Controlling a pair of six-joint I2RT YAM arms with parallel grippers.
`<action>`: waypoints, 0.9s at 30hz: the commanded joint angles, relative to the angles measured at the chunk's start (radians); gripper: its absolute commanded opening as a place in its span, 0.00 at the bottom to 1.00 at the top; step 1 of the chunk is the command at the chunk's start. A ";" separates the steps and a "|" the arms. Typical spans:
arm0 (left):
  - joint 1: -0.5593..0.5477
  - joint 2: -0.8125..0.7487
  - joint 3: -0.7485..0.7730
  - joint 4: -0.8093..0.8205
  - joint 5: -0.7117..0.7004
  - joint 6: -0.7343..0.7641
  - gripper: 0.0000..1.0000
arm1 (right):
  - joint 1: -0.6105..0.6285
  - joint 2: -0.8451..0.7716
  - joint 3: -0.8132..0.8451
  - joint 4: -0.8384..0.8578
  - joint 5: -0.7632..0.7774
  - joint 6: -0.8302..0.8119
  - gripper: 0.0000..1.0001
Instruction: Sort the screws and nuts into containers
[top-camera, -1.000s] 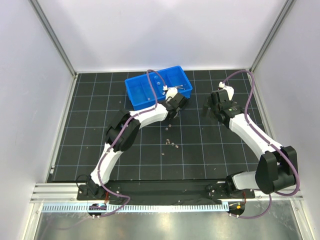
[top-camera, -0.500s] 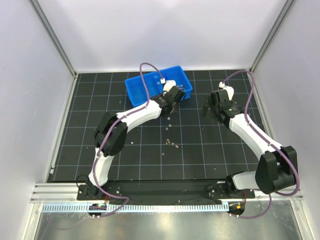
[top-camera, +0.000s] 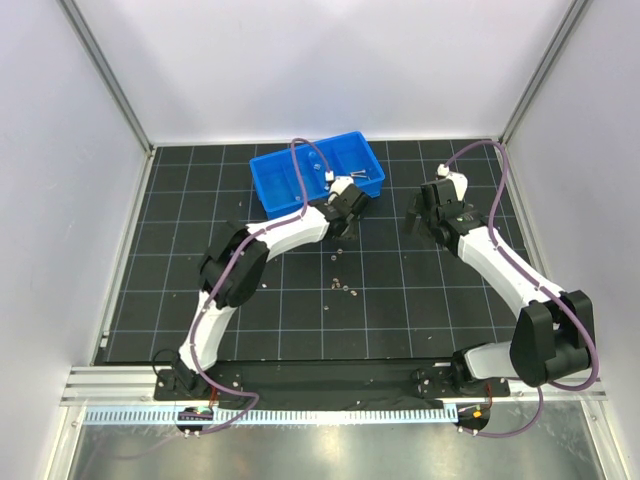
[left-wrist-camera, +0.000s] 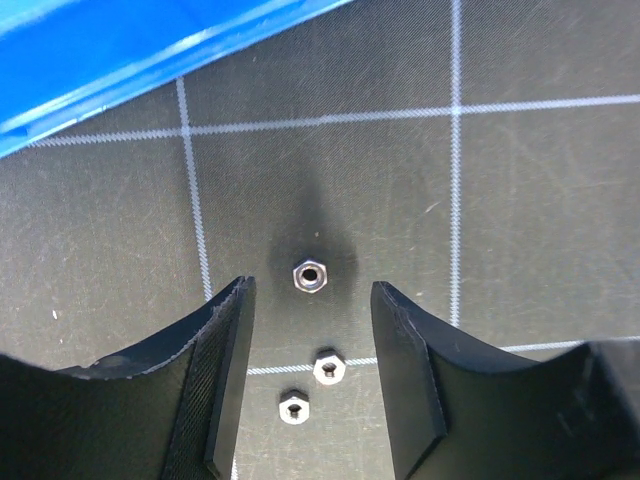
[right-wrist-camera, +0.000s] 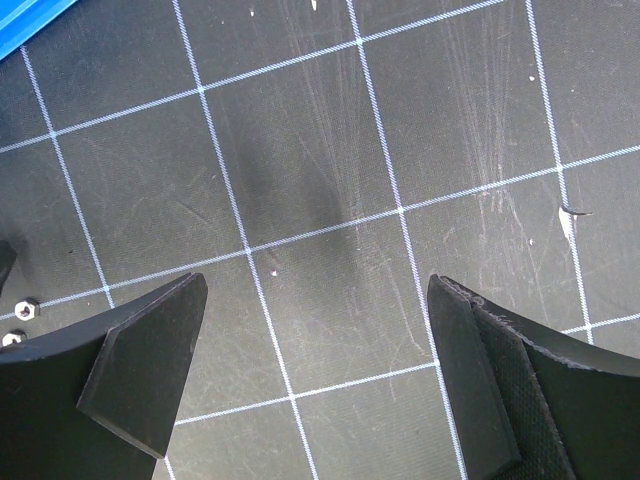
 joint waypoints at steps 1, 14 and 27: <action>0.007 -0.002 0.000 -0.018 -0.022 -0.016 0.55 | -0.005 0.010 0.013 0.019 0.015 -0.001 0.99; 0.007 0.054 0.021 -0.038 -0.055 -0.060 0.50 | -0.005 0.025 0.022 0.022 0.015 -0.003 1.00; 0.012 0.094 0.026 -0.025 -0.048 -0.066 0.41 | -0.005 0.028 0.022 0.017 0.015 -0.004 1.00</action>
